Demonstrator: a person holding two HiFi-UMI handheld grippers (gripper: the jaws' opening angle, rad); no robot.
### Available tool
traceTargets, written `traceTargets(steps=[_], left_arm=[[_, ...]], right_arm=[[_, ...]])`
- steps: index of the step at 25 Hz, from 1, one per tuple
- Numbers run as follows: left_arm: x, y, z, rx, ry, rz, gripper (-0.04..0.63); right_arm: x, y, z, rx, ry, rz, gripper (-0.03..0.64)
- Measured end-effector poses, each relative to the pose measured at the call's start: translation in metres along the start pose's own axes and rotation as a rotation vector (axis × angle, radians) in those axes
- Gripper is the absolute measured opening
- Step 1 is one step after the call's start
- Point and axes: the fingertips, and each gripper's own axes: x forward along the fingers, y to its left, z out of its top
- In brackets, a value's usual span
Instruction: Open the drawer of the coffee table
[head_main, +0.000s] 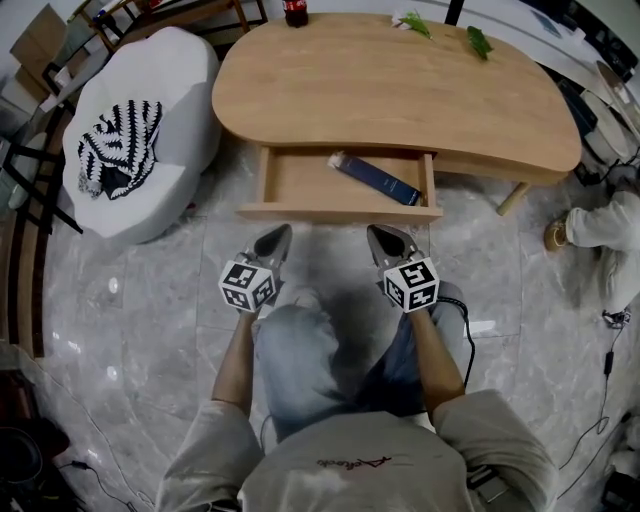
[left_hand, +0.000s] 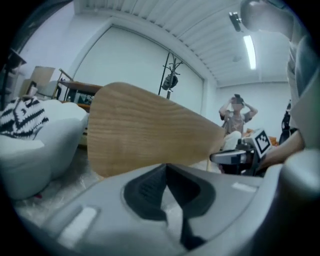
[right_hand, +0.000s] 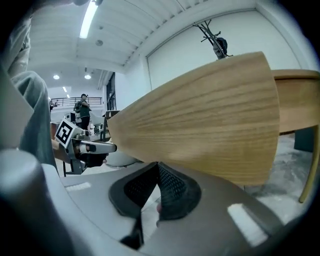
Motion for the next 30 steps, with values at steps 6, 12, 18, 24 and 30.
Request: traceTargets(steps=[6,12,18,24,30], left_arm=[[0.01,0.006,0.007,0.082,0.033,-0.032,0.002],[0.015,0.01,0.016,0.054,0.085,-0.063,0.002],[0.009,-0.001,0.056,-0.01,0.148,-0.076,0.002],[0.001,-0.032,0.121,-0.041,0.194,-0.094,0.002],[-0.013,-0.061,0.218,-0.093,0.181,-0.06,0.002]], right_arm=[[0.021,0.013,0.009,-0.046,0.017,-0.003,0.003],[0.035,0.02,0.013,0.008,0.065,-0.036,0.003],[0.026,0.033,0.051,0.026,0.131,-0.009,0.003],[-0.009,0.038,0.126,0.064,0.158,-0.019,0.004],[-0.048,0.04,0.222,0.075,0.172,-0.049,0.003]])
